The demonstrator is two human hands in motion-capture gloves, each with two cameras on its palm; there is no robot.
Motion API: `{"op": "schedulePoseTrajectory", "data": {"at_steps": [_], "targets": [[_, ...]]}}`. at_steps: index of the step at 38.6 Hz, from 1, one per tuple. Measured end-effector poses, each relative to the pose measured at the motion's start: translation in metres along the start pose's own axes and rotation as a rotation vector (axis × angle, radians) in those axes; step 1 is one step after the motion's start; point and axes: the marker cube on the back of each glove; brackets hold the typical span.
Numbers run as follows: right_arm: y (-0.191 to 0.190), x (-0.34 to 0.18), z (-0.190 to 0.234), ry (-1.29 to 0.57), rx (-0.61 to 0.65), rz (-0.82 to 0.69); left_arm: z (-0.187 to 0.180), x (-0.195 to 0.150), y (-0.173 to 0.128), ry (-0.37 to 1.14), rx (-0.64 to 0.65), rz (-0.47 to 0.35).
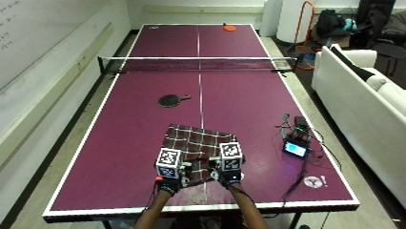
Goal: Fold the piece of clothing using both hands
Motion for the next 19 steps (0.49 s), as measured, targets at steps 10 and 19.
{"op": "schedulePoseTrajectory", "data": {"at_steps": [10,19], "targets": [[0.005,0.008,-0.005,0.005,-0.012,0.034,0.001,0.007,-0.001,-0.005,0.002,0.024],[0.019,0.014,-0.015,0.03,-0.028,0.02,0.008,0.008,0.0,0.0,-0.018,0.023]]}}
